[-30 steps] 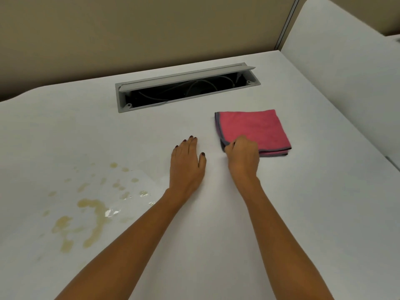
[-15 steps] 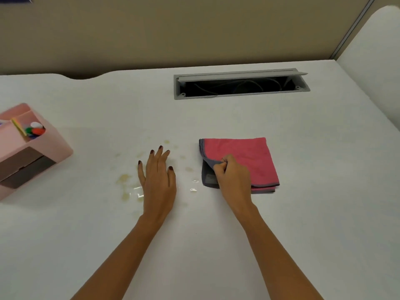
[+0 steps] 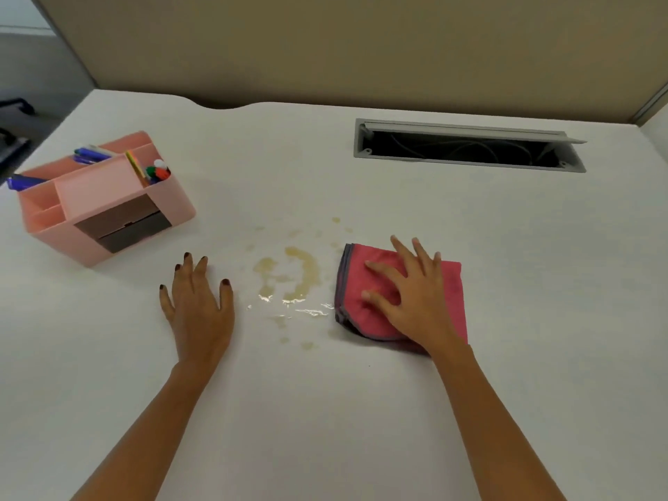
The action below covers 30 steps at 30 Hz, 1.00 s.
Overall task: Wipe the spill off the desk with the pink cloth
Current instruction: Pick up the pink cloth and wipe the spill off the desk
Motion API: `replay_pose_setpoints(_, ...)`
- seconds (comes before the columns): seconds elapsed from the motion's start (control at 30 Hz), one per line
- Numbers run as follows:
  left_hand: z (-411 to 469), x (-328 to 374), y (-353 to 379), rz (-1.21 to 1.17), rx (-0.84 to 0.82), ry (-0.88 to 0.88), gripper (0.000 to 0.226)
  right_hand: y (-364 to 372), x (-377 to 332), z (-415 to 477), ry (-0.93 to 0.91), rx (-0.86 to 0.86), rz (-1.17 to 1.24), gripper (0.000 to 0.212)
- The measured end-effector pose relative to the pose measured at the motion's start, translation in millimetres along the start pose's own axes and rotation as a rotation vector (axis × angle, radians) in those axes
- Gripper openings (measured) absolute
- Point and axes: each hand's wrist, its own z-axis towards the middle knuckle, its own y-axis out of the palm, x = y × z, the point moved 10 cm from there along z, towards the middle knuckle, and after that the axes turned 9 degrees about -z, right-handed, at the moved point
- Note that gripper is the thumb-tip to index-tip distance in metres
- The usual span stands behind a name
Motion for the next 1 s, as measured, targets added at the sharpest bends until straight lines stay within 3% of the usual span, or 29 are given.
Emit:
replay_pose_setpoints(0.07,-2.8,-13.6,-6.6,0.020,-0.010,-0.027,0.049,12.7,7.0,-1.6,-0.037,-0.080,-0.105,0.080)
replay_pose_setpoints(0.17,-6.1,-24.0,-13.4,0.038,-0.018,-0.020,0.051,16.3,6.6,-1.8,-0.048,-0.062,-0.175,0.087)
replay_pose_setpoints(0.27,-7.3,-29.0,-12.6,0.045,-0.033,-0.031,0.054,10.1,7.6,-4.6,0.012,0.038,-0.173,0.079)
replay_pose_setpoints(0.47,-10.0,-34.3,-4.6,0.122,-0.076,-0.015,0.054,-3.5,12.4,-14.7,0.116,0.264,-0.126,0.034)
replay_pose_setpoints(0.7,-10.5,-35.2,0.5,0.170,-0.105,0.012,0.057,-5.6,36.1,-9.4,0.547,0.245,-0.140,0.032)
replay_pose_setpoints(0.8,-10.3,-35.9,1.1,0.183,-0.107,0.012,0.057,0.0,-0.2,-11.8,0.490,0.208,-0.156,0.032)
replay_pose_setpoints(1.0,-9.9,-39.3,3.5,0.183,-0.115,0.012,0.058,10.8,-80.6,-41.3,0.130,0.252,-0.187,0.025)
